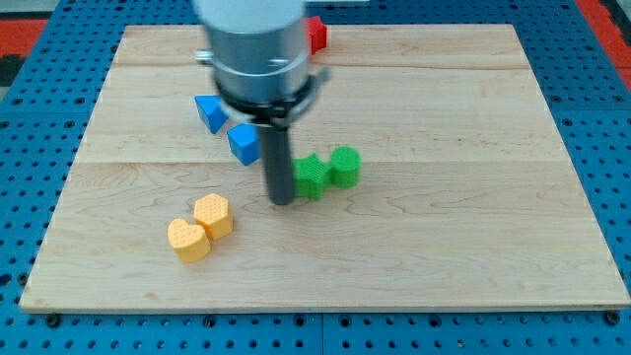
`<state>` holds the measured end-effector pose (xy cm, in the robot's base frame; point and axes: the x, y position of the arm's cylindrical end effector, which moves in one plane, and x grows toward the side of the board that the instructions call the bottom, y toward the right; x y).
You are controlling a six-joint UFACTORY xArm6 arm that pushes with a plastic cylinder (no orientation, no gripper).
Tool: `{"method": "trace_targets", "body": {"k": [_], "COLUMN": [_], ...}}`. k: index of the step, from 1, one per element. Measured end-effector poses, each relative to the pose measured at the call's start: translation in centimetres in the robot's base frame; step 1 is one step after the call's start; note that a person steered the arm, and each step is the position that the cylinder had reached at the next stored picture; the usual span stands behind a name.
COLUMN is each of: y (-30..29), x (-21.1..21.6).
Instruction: Place the green circle parallel to the green star
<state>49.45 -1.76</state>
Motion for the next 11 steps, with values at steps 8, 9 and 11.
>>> {"method": "trace_targets", "body": {"k": [8, 9, 11], "y": [10.9, 11.3, 10.0], "x": [-11.3, -15.4, -20.8]}}
